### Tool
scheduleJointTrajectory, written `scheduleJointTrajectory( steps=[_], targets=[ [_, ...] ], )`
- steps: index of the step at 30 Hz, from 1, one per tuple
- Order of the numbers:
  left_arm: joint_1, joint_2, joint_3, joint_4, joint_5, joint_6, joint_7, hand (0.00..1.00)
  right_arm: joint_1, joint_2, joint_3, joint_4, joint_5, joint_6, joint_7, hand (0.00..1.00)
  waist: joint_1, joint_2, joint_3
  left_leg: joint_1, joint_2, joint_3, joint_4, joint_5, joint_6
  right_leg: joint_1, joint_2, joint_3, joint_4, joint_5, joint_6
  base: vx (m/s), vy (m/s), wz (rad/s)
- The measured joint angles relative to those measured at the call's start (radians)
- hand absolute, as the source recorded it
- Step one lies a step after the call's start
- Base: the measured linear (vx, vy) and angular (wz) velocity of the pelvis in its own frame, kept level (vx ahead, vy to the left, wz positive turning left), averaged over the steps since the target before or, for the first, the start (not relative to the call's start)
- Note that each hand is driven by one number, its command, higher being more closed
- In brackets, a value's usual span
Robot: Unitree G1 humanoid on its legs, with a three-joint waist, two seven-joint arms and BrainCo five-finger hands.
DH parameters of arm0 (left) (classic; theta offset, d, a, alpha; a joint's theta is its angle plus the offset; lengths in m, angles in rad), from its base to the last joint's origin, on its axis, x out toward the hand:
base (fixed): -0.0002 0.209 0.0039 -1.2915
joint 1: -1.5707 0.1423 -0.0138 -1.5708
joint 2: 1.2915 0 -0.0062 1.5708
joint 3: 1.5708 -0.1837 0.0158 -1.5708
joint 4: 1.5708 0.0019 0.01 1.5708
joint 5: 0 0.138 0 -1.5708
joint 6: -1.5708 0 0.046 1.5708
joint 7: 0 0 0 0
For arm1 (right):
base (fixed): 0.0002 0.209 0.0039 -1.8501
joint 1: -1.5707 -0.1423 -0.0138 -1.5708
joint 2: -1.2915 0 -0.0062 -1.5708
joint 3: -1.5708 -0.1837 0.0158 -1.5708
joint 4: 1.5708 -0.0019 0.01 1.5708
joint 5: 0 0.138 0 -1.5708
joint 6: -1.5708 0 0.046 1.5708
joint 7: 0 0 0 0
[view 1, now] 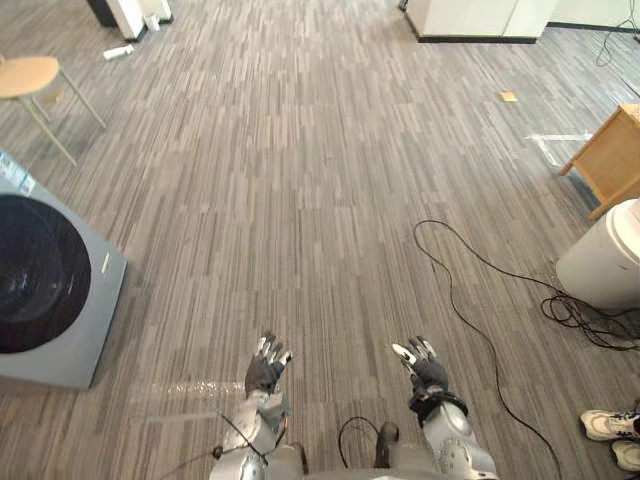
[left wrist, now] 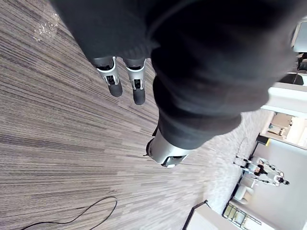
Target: Organize washtable
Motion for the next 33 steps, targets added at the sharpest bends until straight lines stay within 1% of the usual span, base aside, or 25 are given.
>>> scheduleJointTrajectory(
  steps=[1,2,5,7,8,10,11,12,13,14,15,16,17,18,19,21,23,24,27,28,29,30,31,32,33],
  targets=[
    [-0.004,0.004,0.004,-0.001,0.0,-0.001,0.015,0.0,-0.004,0.0,0.016,-0.006,-0.014,0.0,0.0,0.0,-0.003,0.001,0.017,0.023,0.003,-0.005,0.017,-0.021,0.007,-0.019,-0.006,0.031,0.071,-0.001,0.001,-0.01,0.039,-0.12],
    [-0.003,0.009,0.003,-0.002,-0.001,-0.001,0.026,0.0,0.006,0.005,0.031,-0.017,-0.06,0.001,0.002,0.0,-0.009,0.012,0.037,0.045,0.007,-0.006,0.018,-0.029,0.009,-0.045,-0.001,0.055,0.116,-0.031,0.006,0.01,0.029,-0.08],
    [0.003,0.017,0.011,-0.001,-0.001,-0.009,0.037,0.0,0.034,0.007,0.038,-0.031,-0.135,0.003,0.006,0.0,-0.028,0.012,0.041,0.066,0.041,-0.009,0.021,-0.06,-0.016,-0.073,0.024,0.059,0.048,-0.053,0.009,0.1,-0.054,0.03],
    [0.0,0.017,0.007,-0.001,0.0,-0.012,0.034,0.0,0.035,0.007,0.033,-0.032,-0.159,0.003,0.007,0.0,-0.042,0.023,0.047,0.066,0.094,-0.012,0.026,-0.081,-0.047,-0.137,0.056,0.054,-0.088,-0.006,0.002,0.28,-0.15,-0.04],
    [0.0,0.017,0.004,0.003,0.003,-0.012,0.031,0.0,0.037,0.012,0.029,-0.031,-0.159,0.003,0.008,0.0,-0.06,0.024,0.051,0.08,0.114,-0.022,0.023,-0.098,-0.075,-0.164,0.062,0.051,-0.173,0.051,0.02,0.34,-0.19,0.04],
    [-0.003,0.015,-0.013,0.023,0.008,-0.012,0.028,0.0,0.046,0.01,0.029,-0.031,-0.158,0.003,0.008,0.0,-0.073,0.019,0.053,0.132,0.13,-0.021,-0.002,-0.122,-0.123,-0.175,0.06,0.051,-0.254,0.104,0.023,0.46,-0.273,0.14],
    [-0.002,0.01,-0.029,0.029,0.015,-0.012,0.025,0.0,0.043,0.005,0.029,-0.031,-0.159,0.003,0.008,0.0,-0.085,0.035,0.051,0.173,0.157,-0.023,-0.017,-0.139,-0.156,-0.187,0.069,0.049,-0.202,0.184,0.001,0.53,-0.316,0.26],
    [-0.001,0.003,-0.037,0.035,0.018,-0.011,0.019,0.0,0.042,-0.003,0.03,-0.031,-0.16,0.003,0.008,0.0,-0.092,0.056,0.039,0.19,0.182,-0.021,-0.032,-0.137,-0.177,-0.202,0.079,0.031,-0.152,0.209,-0.017,0.62,-0.292,0.25],
    [-0.004,-0.024,-0.042,0.039,0.028,-0.01,0.005,0.0,0.022,-0.017,0.036,-0.029,-0.164,0.003,0.012,0.0,-0.095,0.107,0.023,0.189,0.241,-0.031,-0.016,-0.103,-0.212,-0.236,0.122,-0.006,-0.048,0.147,-0.048,0.66,-0.302,0.01],
    [-0.017,-0.035,-0.04,0.039,0.03,-0.009,0.005,0.0,-0.003,-0.024,0.037,-0.025,-0.168,0.005,0.012,0.0,-0.091,0.118,0.027,0.139,0.267,-0.044,0.078,-0.04,-0.197,-0.247,0.138,-0.019,-0.01,0.115,-0.078,0.8,-0.409,-0.16],
    [-0.024,-0.04,-0.04,0.038,0.029,-0.009,0.005,0.0,-0.025,-0.028,0.043,-0.025,-0.17,0.005,0.012,0.0,-0.09,0.12,0.027,0.093,0.285,-0.051,0.177,0.043,-0.163,-0.233,0.154,-0.031,-0.009,0.094,-0.098,0.76,-0.476,-0.39],
    [-0.025,-0.047,-0.038,0.038,0.023,-0.008,0.005,0.0,-0.039,-0.032,0.062,-0.033,-0.175,0.002,0.014,0.0,-0.086,0.128,0.026,0.039,0.323,-0.055,0.331,0.204,-0.105,-0.163,0.19,-0.03,-0.061,0.076,-0.123,0.64,-0.387,-0.36],
    [-0.025,-0.049,-0.03,0.037,0.015,-0.009,0.0,0.0,-0.038,-0.032,0.068,-0.037,-0.174,-0.002,0.018,0.0,-0.077,0.136,0.028,0.009,0.351,-0.069,0.436,0.227,-0.094,-0.107,0.211,-0.028,-0.11,0.073,-0.128,0.63,-0.335,-0.43],
    [-0.025,-0.061,-0.033,0.037,0.004,-0.01,-0.016,0.0,-0.038,-0.037,0.071,-0.037,-0.173,-0.005,0.027,0.0,-0.07,0.145,0.03,-0.054,0.381,-0.106,0.643,0.201,-0.087,-0.004,0.251,-0.021,-0.181,0.065,-0.14,0.61,-0.282,-0.39],
    [-0.024,-0.07,-0.034,0.037,0.004,-0.009,-0.032,0.0,-0.035,-0.047,0.071,-0.038,-0.173,-0.007,0.029,0.0,-0.06,0.142,0.032,-0.106,0.378,-0.12,0.785,0.162,-0.058,0.091,0.273,-0.006,-0.236,0.06,-0.148,0.59,-0.274,-0.36],
    [-0.021,-0.076,-0.031,0.026,0.004,-0.01,-0.036,0.0,-0.035,-0.061,0.07,-0.038,-0.174,-0.01,0.028,0.0,-0.054,0.13,0.039,-0.165,0.363,-0.091,0.871,0.114,-0.035,0.197,0.278,0.014,-0.294,0.051,-0.162,0.58,-0.196,-0.2],
    [-0.005,-0.077,-0.016,-0.01,0.0,-0.014,-0.036,0.0,-0.055,-0.07,0.069,-0.039,-0.174,-0.01,0.028,0.0,-0.041,0.116,0.048,-0.274,0.308,-0.032,0.845,0.039,-0.017,0.321,0.267,0.073,-0.377,0.024,-0.17,0.6,-0.095,-0.3],
    [0.0,-0.077,-0.008,-0.021,-0.001,-0.015,-0.037,0.0,-0.059,-0.069,0.07,-0.039,-0.174,-0.01,0.028,0.0,-0.033,0.113,0.05,-0.302,0.293,-0.015,0.819,0.029,-0.015,0.343,0.257,0.089,-0.389,0.004,-0.157,0.52,0.026,-0.43],
    [0.02,-0.083,0.019,-0.066,-0.002,-0.015,-0.036,0.0,-0.069,-0.081,0.069,-0.039,-0.176,-0.008,0.029,0.0,0.001,0.102,0.06,-0.423,0.185,0.032,0.489,0.024,-0.033,0.422,0.192,0.119,-0.407,-0.086,-0.119,0.5,0.135,-0.39],
    [0.047,-0.084,0.023,-0.115,-0.002,-0.016,-0.035,0.0,-0.074,-0.086,0.071,-0.039,-0.178,-0.008,0.031,0.0,0.007,0.088,0.064,-0.432,0.142,0.027,0.291,0.061,-0.08,0.445,0.159,0.12,-0.406,-0.12,-0.096,0.43,0.161,-0.41],
    [0.059,-0.085,0.024,-0.14,-0.003,-0.019,-0.035,0.0,-0.077,-0.087,0.071,-0.039,-0.18,-0.007,0.032,0.0,0.015,0.091,0.062,-0.432,0.128,0.025,0.195,0.085,-0.101,0.46,0.145,0.121,-0.407,-0.135,-0.079,0.56,0.223,-0.48],
    [0.072,-0.084,0.026,-0.179,-0.003,-0.023,-0.035,0.0,-0.077,-0.088,0.069,-0.037,-0.184,-0.008,0.032,0.0,0.023,0.099,0.058,-0.438,0.111,0.028,0.072,0.172,-0.091,0.489,0.123,0.116,-0.408,-0.159,-0.05,0.59,0.258,-0.35],
    [0.073,-0.088,0.033,-0.204,-0.003,-0.028,-0.035,0.0,-0.075,-0.084,0.075,-0.033,-0.186,-0.005,0.032,0.0,0.033,0.092,0.05,-0.424,0.082,0.036,0.086,0.278,-0.027,0.517,0.095,0.107,-0.406,-0.168,-0.037,0.61,0.256,-0.21],
    [0.075,-0.09,0.038,-0.219,-0.003,-0.029,-0.035,0.0,-0.077,-0.084,0.083,-0.032,-0.187,-0.004,0.033,0.0,0.032,0.076,0.043,-0.429,0.064,0.045,0.107,0.266,0.029,0.517,0.072,0.1,-0.395,-0.163,-0.029,0.65,0.278,-0.08],
    [0.072,-0.093,0.062,-0.26,-0.004,-0.036,-0.035,0.0,-0.094,-0.074,0.109,-0.032,-0.189,-0.001,0.039,0.0,0.033,0.045,0.042,-0.444,0.054,0.065,0.184,0.221,0.101,0.509,0.031,0.093,-0.35,-0.144,0.004,0.83,0.33,-0.07]
  ],
)
